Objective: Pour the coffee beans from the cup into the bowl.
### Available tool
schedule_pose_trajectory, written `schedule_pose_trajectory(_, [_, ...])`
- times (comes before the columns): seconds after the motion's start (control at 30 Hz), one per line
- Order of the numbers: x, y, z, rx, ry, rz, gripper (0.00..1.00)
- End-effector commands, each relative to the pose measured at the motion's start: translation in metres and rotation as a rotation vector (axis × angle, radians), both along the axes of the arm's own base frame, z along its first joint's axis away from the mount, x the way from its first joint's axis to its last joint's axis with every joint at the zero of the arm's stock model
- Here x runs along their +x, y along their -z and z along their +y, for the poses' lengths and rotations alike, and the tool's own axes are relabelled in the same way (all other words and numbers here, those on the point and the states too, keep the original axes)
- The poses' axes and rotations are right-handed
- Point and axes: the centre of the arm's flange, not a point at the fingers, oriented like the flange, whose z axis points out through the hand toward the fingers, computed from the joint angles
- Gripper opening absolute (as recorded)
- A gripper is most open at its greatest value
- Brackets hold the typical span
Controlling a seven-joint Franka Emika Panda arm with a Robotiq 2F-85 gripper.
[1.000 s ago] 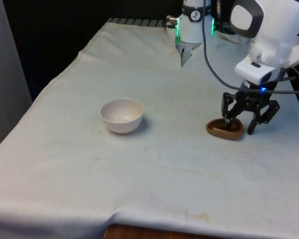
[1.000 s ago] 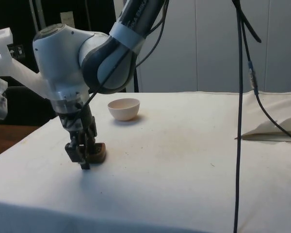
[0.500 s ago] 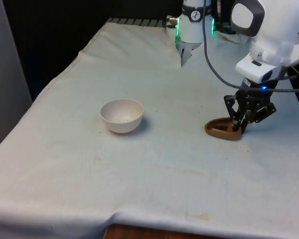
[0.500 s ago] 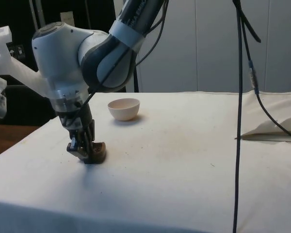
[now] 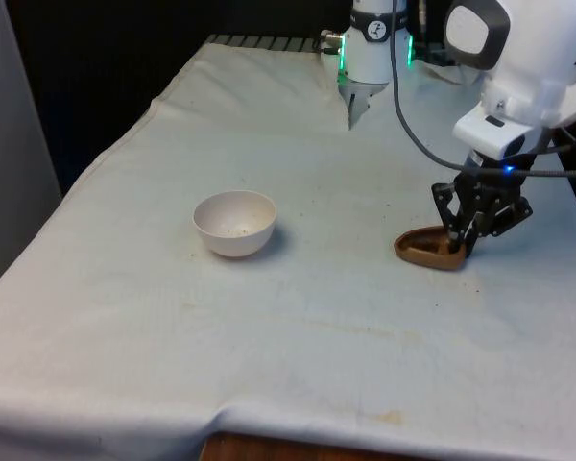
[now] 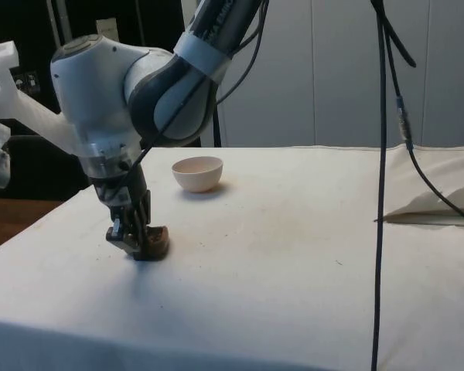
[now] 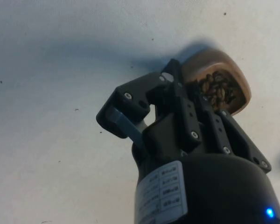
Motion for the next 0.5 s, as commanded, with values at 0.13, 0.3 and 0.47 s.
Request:
schedule_pose_trajectory(0.13, [0.001,-0.016,0.0,-0.009,0.003,-0.002,0.03])
schedule_pose_trajectory(0.3, [0.002,-0.027,0.0,-0.024,0.005,-0.004,0.03])
schedule_pose_trajectory(0.47, [0.0,-0.043,0.001,-0.036,0.005,-0.002,0.03])
